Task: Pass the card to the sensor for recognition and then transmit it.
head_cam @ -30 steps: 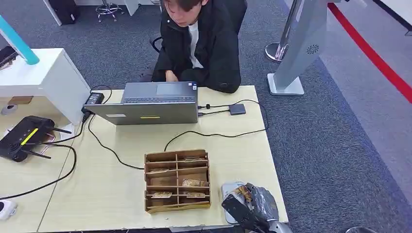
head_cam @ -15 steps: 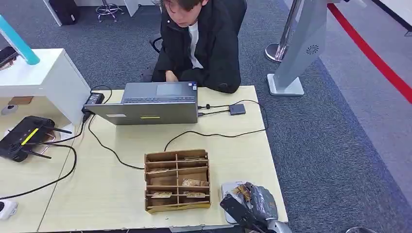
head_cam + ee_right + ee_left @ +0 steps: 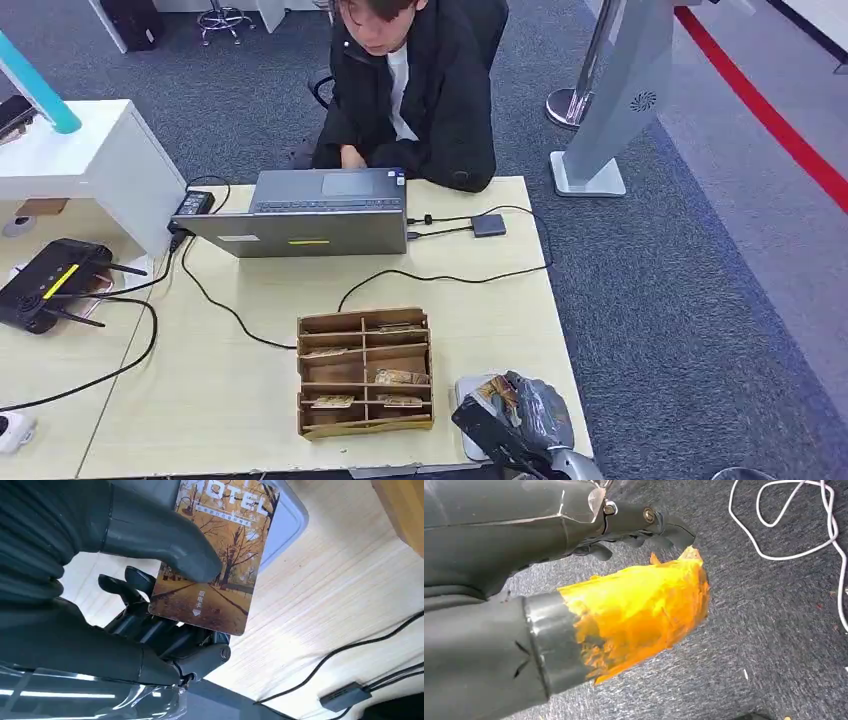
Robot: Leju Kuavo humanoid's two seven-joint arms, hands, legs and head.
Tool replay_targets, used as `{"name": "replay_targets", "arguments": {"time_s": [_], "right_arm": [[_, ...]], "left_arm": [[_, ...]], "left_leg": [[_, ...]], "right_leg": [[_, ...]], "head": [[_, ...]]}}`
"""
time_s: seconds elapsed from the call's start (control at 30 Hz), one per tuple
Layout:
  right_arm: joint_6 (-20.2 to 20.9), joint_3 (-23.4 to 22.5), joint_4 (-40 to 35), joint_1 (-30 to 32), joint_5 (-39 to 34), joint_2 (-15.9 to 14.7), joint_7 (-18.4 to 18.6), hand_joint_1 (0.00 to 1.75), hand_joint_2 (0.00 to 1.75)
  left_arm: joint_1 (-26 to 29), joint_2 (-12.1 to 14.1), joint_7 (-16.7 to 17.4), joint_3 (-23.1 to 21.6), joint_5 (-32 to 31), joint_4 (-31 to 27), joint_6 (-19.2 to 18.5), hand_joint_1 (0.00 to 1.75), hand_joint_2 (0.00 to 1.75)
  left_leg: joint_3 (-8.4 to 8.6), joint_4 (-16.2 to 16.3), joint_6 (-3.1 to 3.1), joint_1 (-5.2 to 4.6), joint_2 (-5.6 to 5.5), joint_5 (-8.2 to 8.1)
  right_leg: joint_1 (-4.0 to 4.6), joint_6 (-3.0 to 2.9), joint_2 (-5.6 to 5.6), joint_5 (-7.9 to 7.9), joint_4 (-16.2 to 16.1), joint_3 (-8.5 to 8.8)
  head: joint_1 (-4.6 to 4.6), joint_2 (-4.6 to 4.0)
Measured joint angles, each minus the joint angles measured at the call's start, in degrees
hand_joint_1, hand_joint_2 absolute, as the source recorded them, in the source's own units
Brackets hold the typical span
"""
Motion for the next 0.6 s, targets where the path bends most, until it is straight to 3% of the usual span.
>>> {"name": "replay_targets", "arguments": {"time_s": [0.23, 0.6], "right_arm": [[-0.8, 0.6, -1.4, 0.3, 0.8, 0.0, 0.0, 1.75, 1.75], [-2.9, 2.1, -12.8, 1.0, 4.6, 0.0, -1.4, 1.75, 1.75]], "left_arm": [[0.1, 0.0, -0.2, 0.0, 0.0, -0.2, 0.0, 0.00, 0.00], [0.4, -0.3, -0.3, 0.8, 0.0, -2.0, -0.3, 0.00, 0.00]], "left_leg": [[-0.01, 0.0, 0.00, 0.00, 0.00, 0.00], [-0.06, 0.0, 0.00, 0.00, 0.00, 0.00]], "right_leg": [[0.00, 0.00, 0.00, 0.00, 0.0, -0.01], [0.00, 0.00, 0.00, 0.00, 0.0, -0.05]], "head": [[0.00, 0.00], [-0.02, 0.00]]}}
